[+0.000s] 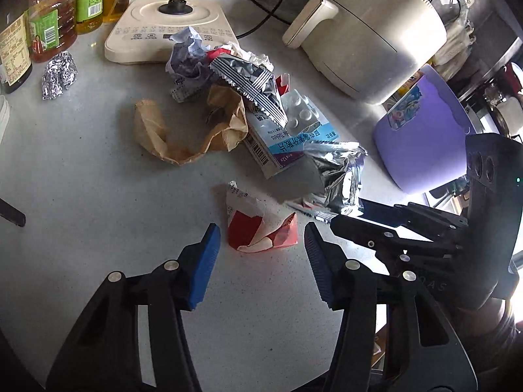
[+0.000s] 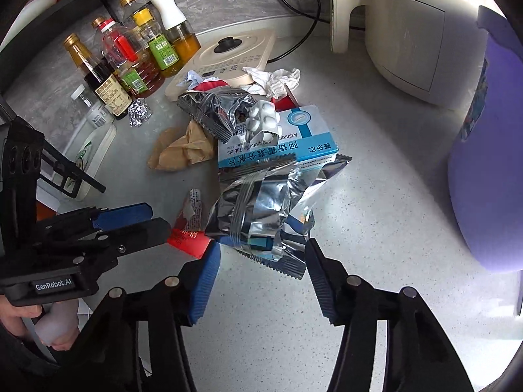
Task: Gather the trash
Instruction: 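Grasp the red wrapper with the left gripper while the right gripper reaches the foil packet, then grasp the silver foil packet with the right gripper and lift it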
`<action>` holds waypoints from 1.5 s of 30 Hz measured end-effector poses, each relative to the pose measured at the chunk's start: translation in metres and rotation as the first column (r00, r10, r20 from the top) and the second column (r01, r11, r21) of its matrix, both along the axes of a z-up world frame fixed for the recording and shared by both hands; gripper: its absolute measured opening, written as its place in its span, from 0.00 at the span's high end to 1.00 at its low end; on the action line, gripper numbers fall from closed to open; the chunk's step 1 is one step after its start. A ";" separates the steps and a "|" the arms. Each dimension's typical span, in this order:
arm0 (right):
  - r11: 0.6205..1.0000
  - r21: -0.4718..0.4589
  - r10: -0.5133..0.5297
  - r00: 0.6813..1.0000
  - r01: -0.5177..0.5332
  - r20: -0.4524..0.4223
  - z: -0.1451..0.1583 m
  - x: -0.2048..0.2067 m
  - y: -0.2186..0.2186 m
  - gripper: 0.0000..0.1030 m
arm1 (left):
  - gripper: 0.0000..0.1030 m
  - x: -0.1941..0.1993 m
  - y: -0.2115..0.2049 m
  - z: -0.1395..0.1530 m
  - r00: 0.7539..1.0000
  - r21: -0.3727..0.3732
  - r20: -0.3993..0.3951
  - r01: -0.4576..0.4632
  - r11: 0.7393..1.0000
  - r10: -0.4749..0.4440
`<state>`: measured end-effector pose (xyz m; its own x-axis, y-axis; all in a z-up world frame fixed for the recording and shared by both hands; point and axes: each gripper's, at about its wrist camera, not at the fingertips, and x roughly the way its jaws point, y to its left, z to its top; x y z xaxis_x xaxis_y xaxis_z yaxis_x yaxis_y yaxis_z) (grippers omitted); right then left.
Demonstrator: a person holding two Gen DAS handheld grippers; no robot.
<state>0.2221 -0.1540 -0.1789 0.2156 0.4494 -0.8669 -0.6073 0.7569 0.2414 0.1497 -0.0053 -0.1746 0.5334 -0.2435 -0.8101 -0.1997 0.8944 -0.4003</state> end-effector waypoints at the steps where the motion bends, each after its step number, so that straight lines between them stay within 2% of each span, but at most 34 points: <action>1: 1.000 -0.005 0.004 1.000 -0.004 -0.008 -0.003 0.001 0.001 0.64 | 0.48 0.001 -0.002 -0.001 1.000 0.007 -0.004 -0.001 1.000 0.001; 2: 1.000 -0.010 0.008 1.000 -0.008 -0.012 -0.005 0.002 0.000 0.71 | 0.48 0.002 -0.003 -0.002 1.000 0.011 -0.008 -0.002 1.000 0.002; 4: 1.000 -0.013 0.010 1.000 -0.010 -0.005 -0.003 0.001 -0.001 0.76 | 0.48 0.003 -0.004 -0.004 1.000 0.013 -0.009 -0.002 1.000 0.002; 5: 1.000 -0.007 0.012 1.000 -0.012 0.000 -0.002 0.001 -0.003 0.82 | 0.49 0.004 -0.005 -0.005 1.000 0.016 -0.009 -0.004 1.000 0.004; 6: 1.000 -0.003 0.016 1.000 -0.016 0.006 0.000 0.000 -0.004 0.85 | 0.57 0.004 -0.006 -0.006 1.000 0.020 -0.007 -0.002 1.000 0.002; 8: 1.000 0.002 0.018 1.000 -0.018 0.020 0.004 -0.002 -0.008 0.96 | 0.65 0.007 -0.009 -0.005 1.000 0.029 0.003 0.006 1.000 -0.007; 10: 1.000 0.002 0.016 0.999 -0.016 0.038 0.007 -0.005 -0.013 0.99 | 0.80 0.009 -0.010 -0.001 1.000 0.018 0.019 0.022 1.000 -0.022; 12: 1.000 0.014 0.022 0.998 -0.023 0.054 0.014 -0.009 -0.017 0.99 | 0.91 0.010 -0.014 0.006 0.999 0.040 0.031 0.030 0.999 -0.031; 18: 0.999 0.052 0.010 0.994 -0.016 0.113 0.040 -0.014 -0.025 0.99 | 0.91 0.001 -0.013 0.035 0.995 0.069 0.095 0.030 0.997 -0.036; 23: 0.997 0.082 -0.009 0.986 -0.005 0.167 0.075 -0.016 -0.031 0.99 | 0.91 -0.004 -0.010 0.078 0.983 0.095 0.178 0.026 0.995 -0.042; 26: 0.998 0.070 -0.021 0.984 0.009 0.174 0.089 -0.013 -0.033 0.99 | 0.91 -0.002 -0.011 0.103 0.973 0.117 0.225 0.025 0.993 -0.051; 28: 0.998 0.049 -0.033 0.989 0.026 0.142 0.086 -0.007 -0.033 0.96 | 0.91 -0.002 -0.011 0.115 0.968 0.126 0.246 0.023 0.992 -0.054; 29: 0.999 0.031 -0.048 0.990 0.044 0.132 0.081 -0.004 -0.034 0.88 | 0.91 -0.003 -0.012 0.120 0.966 0.138 0.254 0.021 0.990 -0.056; 30: 0.998 0.019 -0.063 0.991 0.061 0.122 0.077 -0.001 -0.035 0.72 | 0.91 -0.004 -0.012 0.123 0.964 0.152 0.259 0.020 0.988 -0.059; 31: 0.997 0.026 -0.074 0.990 0.072 0.121 0.073 0.000 -0.035 0.33 | 0.91 -0.004 -0.012 0.125 0.963 0.164 0.262 0.019 0.986 -0.061; 32: 0.997 0.043 -0.068 0.990 0.063 0.121 0.069 -0.001 -0.036 0.27 | 0.91 -0.004 -0.013 0.126 0.963 0.169 0.262 0.016 0.986 -0.060; 34: 0.999 0.009 -0.051 0.996 0.050 0.080 0.053 0.004 -0.030 0.38 | 0.91 -0.006 -0.011 0.126 0.966 0.174 0.254 0.008 0.985 -0.052; 35: 0.998 -0.009 -0.060 0.996 0.061 0.062 0.044 0.008 -0.028 0.39 | 0.91 -0.007 -0.010 0.125 0.967 0.179 0.249 0.003 0.984 -0.048; 39: 0.994 -0.071 -0.078 0.997 0.080 0.029 0.017 0.016 -0.020 0.39 | 0.91 -0.014 -0.003 0.119 0.975 0.200 0.219 -0.017 0.980 -0.028; 42: 0.991 -0.104 -0.088 0.996 0.088 0.009 0.005 0.024 -0.015 0.35 | 0.91 -0.021 0.006 0.114 0.981 0.190 0.193 -0.042 0.981 0.004; 45: 0.989 -0.123 -0.086 0.996 0.084 -0.007 -0.005 0.030 -0.011 0.35 | 0.91 -0.031 0.012 0.116 0.982 0.195 0.186 -0.064 0.979 0.027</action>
<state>0.2520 -0.1646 -0.1841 0.2378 0.3206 -0.9169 -0.5372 0.8298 0.1508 0.1185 0.0066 -0.0587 0.6827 -0.0593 -0.7283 -0.1828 0.9512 -0.2487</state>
